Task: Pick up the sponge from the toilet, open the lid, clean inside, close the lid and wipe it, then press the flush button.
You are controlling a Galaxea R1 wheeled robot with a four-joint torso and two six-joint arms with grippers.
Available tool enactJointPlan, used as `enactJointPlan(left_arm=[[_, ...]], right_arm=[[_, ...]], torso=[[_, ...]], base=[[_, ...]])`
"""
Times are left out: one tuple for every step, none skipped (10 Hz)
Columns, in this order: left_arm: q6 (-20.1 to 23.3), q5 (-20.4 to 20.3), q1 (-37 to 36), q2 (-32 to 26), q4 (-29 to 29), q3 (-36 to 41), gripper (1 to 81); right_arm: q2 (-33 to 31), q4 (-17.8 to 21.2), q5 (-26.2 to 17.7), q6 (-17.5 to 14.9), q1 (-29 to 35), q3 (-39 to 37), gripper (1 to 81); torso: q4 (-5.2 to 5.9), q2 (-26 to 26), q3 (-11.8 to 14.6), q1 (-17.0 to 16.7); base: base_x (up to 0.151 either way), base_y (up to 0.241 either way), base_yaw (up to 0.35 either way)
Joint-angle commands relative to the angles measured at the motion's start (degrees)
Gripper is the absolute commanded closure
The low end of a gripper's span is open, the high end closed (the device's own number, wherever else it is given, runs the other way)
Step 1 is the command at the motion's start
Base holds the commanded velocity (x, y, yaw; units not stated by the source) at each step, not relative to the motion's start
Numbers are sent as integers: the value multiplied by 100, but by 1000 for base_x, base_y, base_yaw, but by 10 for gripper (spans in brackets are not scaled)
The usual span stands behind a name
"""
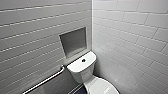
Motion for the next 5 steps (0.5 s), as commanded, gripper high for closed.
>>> enactJointPlan(left_arm=[[25, 329, -95, -11, 27, -62, 10], [25, 337, -86, 16, 36, -132, 10], [25, 338, -86, 51, 36, -203, 10], [25, 338, -77, 95, 36, -281, 10], [42, 372, -77, 139, 36, -326, 10]], right_arm=[[528, -124, -608, -19, -84, -747, 811], [669, -158, -679, -19, -66, -949, 811], [748, -212, -697, -19, -66, -1064, 811], [801, -247, -706, -19, -66, -1152, 811], [827, -256, -732, -28, -66, -1222, 811]], torso=[[0, 560, 556, -361], [0, 772, 776, -500], [0, 975, 986, -636], [0, 1181, 1198, -774], [0, 1382, 1406, -907]], base=[[0, 0, 0], [0, 0, 0], [0, 0, 0], [0, 0, 0], [0, 0, 0]])
